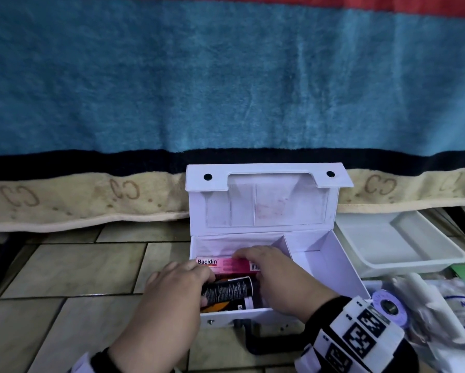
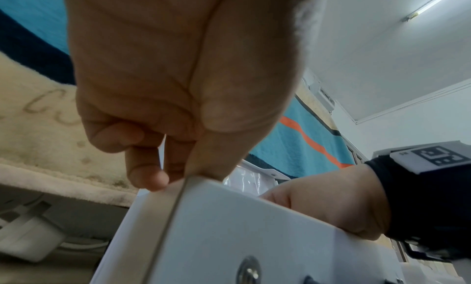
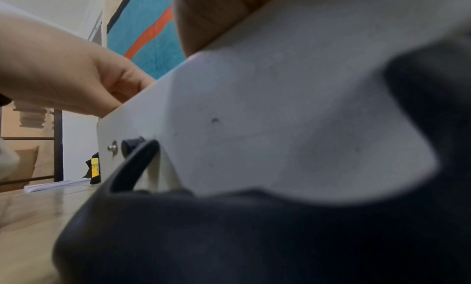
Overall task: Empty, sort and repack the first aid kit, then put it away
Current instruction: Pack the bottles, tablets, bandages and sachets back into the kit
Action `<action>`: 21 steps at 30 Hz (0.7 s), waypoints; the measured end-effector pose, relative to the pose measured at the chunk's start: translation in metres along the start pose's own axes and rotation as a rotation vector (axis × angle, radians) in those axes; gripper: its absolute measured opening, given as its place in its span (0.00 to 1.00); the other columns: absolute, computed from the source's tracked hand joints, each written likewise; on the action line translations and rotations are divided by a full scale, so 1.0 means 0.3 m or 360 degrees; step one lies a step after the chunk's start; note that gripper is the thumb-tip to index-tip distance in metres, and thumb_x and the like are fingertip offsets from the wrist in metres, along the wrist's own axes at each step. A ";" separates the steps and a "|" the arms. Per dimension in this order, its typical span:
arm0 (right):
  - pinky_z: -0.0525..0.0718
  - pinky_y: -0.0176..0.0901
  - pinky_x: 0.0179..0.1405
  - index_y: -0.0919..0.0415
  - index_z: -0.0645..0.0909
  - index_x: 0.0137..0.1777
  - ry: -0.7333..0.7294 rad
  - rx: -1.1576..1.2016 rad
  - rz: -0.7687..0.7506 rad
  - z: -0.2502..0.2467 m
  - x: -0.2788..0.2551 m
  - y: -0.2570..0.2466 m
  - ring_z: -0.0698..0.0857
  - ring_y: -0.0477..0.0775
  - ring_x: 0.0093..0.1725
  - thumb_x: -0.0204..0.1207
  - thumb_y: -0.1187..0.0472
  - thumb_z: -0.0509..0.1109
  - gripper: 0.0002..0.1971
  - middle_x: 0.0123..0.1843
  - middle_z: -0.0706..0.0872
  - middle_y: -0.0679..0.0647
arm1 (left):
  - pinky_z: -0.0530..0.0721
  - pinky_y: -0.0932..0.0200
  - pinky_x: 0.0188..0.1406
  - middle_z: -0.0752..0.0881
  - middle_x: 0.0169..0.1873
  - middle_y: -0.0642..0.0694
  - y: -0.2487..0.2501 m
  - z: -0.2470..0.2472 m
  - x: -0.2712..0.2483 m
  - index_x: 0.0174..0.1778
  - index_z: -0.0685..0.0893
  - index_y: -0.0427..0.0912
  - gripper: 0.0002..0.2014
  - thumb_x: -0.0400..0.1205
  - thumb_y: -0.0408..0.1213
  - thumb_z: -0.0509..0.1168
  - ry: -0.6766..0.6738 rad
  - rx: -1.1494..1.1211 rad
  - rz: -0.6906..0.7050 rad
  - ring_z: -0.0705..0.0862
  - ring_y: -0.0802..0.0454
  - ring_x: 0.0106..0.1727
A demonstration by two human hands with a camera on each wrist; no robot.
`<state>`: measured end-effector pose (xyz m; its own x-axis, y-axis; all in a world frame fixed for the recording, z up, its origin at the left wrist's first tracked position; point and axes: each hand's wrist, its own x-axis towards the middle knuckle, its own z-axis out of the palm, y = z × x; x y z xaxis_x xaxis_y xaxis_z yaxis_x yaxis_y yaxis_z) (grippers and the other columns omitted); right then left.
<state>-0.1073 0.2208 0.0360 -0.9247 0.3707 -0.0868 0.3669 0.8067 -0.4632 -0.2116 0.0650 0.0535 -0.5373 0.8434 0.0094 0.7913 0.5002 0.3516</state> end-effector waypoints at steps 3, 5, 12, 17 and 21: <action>0.61 0.37 0.77 0.48 0.70 0.75 -0.0008 -0.0008 0.0004 -0.005 -0.001 -0.007 0.66 0.51 0.75 0.70 0.75 0.59 0.34 0.74 0.73 0.46 | 0.70 0.56 0.59 0.81 0.58 0.60 0.003 -0.001 -0.007 0.60 0.81 0.59 0.17 0.78 0.37 0.67 -0.0010 0.0024 -0.0009 0.75 0.53 0.65; 0.60 0.34 0.77 0.48 0.70 0.75 0.0046 0.0044 0.0041 -0.005 -0.001 -0.009 0.66 0.49 0.75 0.68 0.76 0.60 0.36 0.74 0.73 0.46 | 0.69 0.58 0.61 0.79 0.60 0.61 0.001 -0.006 -0.006 0.63 0.79 0.59 0.18 0.79 0.38 0.65 -0.0005 0.0022 -0.0005 0.74 0.55 0.66; 0.64 0.14 0.57 0.48 0.77 0.67 0.0311 0.0299 0.0150 -0.058 -0.044 -0.034 0.74 0.41 0.66 0.67 0.81 0.62 0.33 0.60 0.75 0.40 | 0.74 0.57 0.65 0.80 0.60 0.59 0.030 -0.045 -0.015 0.63 0.78 0.57 0.18 0.80 0.36 0.64 0.0021 -0.0001 -0.0001 0.74 0.54 0.65; 0.68 0.08 0.42 0.43 0.79 0.61 0.0608 0.0380 0.0168 -0.205 -0.192 -0.026 0.75 0.25 0.45 0.77 0.75 0.59 0.25 0.55 0.75 0.31 | 0.75 0.59 0.61 0.79 0.56 0.60 0.152 -0.091 -0.026 0.61 0.79 0.58 0.14 0.79 0.48 0.65 0.0139 -0.0040 0.0092 0.75 0.56 0.62; 0.70 0.12 0.40 0.43 0.82 0.56 0.0904 0.0353 0.0363 -0.308 -0.374 0.088 0.76 0.19 0.42 0.77 0.74 0.61 0.23 0.55 0.80 0.34 | 0.76 0.57 0.59 0.81 0.52 0.59 0.334 -0.061 -0.018 0.56 0.81 0.57 0.13 0.77 0.51 0.67 0.0136 -0.0063 0.0353 0.77 0.54 0.60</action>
<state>0.0155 0.2430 0.1151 -0.6063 0.7559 0.2471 0.4617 0.5875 -0.6645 -0.1349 0.1069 0.1057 -0.3758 0.9111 0.1692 0.8815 0.2951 0.3686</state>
